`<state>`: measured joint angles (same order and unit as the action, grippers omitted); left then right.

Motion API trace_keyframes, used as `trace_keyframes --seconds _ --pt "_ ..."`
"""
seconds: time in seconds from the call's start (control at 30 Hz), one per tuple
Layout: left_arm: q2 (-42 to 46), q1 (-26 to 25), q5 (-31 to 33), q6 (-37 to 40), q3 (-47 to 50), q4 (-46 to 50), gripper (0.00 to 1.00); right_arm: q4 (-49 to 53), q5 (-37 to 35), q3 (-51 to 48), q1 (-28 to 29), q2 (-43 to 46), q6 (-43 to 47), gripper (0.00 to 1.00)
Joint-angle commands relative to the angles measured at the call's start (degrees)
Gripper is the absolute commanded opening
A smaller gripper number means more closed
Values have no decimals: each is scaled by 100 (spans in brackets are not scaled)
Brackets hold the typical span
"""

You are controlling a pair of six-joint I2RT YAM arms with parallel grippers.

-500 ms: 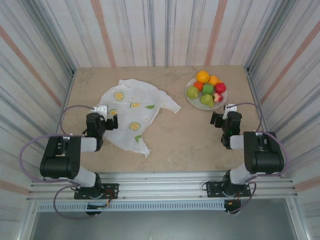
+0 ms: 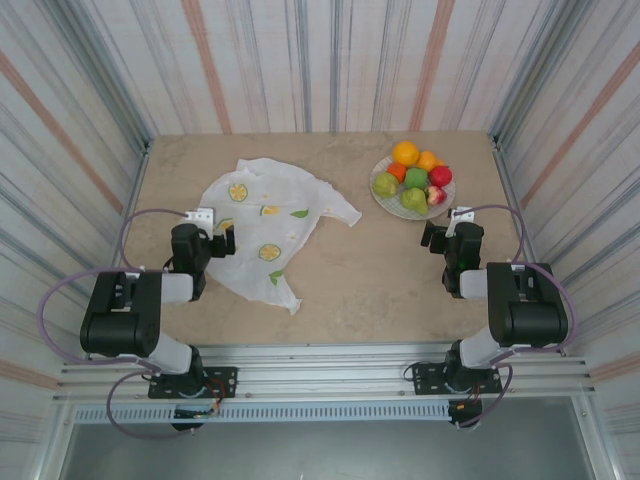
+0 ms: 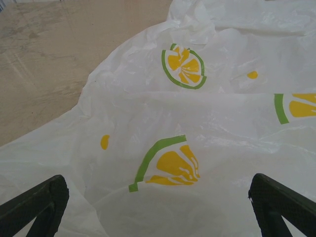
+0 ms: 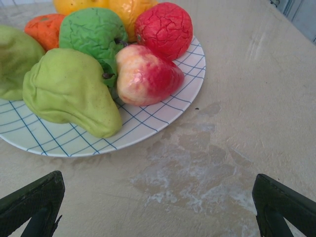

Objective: Place the fruits into the plastic bag

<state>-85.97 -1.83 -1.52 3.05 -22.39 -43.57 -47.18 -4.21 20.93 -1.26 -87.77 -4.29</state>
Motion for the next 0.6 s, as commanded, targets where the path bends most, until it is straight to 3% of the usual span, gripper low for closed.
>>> trace_keyframes --seconds 0.0,0.57 --pt "-52 57 -41 110 -116 -152 99 -99 60 139 -34 -68 -130 99" --pt "168 58 66 47 -115 -1 99 30 -183 170 61 68 -107 99"
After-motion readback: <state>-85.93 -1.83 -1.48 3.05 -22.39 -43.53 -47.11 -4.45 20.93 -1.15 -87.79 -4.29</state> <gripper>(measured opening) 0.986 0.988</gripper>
